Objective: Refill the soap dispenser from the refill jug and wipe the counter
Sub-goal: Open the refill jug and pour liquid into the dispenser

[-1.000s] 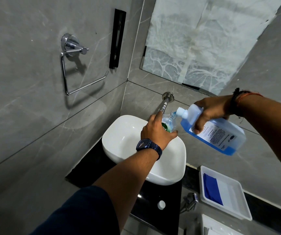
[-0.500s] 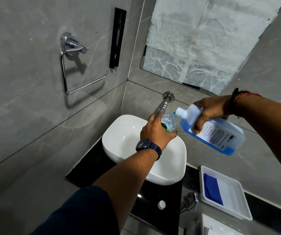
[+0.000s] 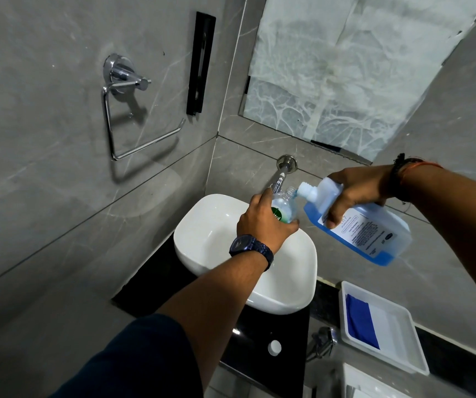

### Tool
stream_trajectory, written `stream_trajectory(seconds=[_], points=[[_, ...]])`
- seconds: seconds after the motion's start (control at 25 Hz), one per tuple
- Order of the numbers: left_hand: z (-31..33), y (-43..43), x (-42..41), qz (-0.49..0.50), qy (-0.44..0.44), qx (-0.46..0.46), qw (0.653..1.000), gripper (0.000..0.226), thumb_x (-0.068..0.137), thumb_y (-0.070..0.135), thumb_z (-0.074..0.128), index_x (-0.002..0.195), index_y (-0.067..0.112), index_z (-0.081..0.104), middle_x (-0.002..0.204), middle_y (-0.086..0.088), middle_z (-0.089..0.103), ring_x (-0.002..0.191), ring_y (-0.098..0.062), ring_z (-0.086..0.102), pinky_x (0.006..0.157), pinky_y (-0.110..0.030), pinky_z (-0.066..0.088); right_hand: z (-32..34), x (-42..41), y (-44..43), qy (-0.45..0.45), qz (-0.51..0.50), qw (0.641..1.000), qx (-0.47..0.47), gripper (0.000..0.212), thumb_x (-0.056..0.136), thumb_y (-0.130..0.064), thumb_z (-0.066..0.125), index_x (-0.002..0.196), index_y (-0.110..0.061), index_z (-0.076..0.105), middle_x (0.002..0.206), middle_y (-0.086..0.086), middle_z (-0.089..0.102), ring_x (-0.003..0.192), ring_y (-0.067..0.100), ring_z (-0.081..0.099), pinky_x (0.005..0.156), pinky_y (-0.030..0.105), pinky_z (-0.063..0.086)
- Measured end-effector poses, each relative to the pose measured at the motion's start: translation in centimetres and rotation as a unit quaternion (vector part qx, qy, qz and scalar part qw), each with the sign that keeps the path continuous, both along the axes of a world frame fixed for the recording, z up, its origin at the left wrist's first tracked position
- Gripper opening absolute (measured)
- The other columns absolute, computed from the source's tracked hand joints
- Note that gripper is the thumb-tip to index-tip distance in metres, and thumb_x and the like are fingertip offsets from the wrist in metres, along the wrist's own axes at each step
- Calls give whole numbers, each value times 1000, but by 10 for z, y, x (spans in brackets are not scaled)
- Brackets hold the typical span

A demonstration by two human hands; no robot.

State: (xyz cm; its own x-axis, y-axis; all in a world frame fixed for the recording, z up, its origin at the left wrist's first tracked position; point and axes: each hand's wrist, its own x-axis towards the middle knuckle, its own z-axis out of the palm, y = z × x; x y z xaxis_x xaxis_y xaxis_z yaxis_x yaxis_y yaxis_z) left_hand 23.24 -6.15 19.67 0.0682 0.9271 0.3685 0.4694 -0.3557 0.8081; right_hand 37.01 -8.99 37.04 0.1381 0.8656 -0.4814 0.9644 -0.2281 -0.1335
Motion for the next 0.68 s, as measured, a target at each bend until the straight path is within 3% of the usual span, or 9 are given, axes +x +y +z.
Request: stream_trajectory(seconds=[0.2, 0.4, 0.56, 0.68], points=[[-2, 2, -1, 3, 0, -8, 1000, 76, 58, 53, 79, 121, 26, 48, 115, 0, 60, 92, -26, 62, 70, -31, 48, -7, 2, 0, 12, 2, 1000, 23, 58, 39, -42, 89, 89, -30, 62, 70, -8, 75, 61, 11, 73, 49, 24, 55], [-1, 3, -5, 7, -29, 3, 1000, 77, 55, 50, 81, 120, 23, 51, 113, -2, 61, 92, -27, 62, 70, -31, 48, -25, 4, -1, 92, -1, 989, 114, 47, 49, -34, 91, 86, -30, 61, 69, -16, 73, 60, 4, 70, 42, 20, 51], [-11, 13, -23, 27, -41, -14, 999, 76, 54, 47, 81, 120, 22, 52, 117, -2, 62, 98, -27, 60, 76, -32, 48, -55, 0, -3, 192, -32, 957, 217, 50, 46, -40, 90, 88, -35, 65, 80, -6, 76, 73, 11, 73, 57, 32, 61], [-29, 22, -47, 49, -42, -27, 998, 74, 52, 47, 82, 117, 23, 55, 114, -1, 63, 100, -26, 59, 78, -32, 47, -92, -7, -5, 220, -65, 929, 290, 71, 43, -41, 93, 102, -21, 59, 94, 0, 72, 84, 16, 70, 71, 39, 60]])
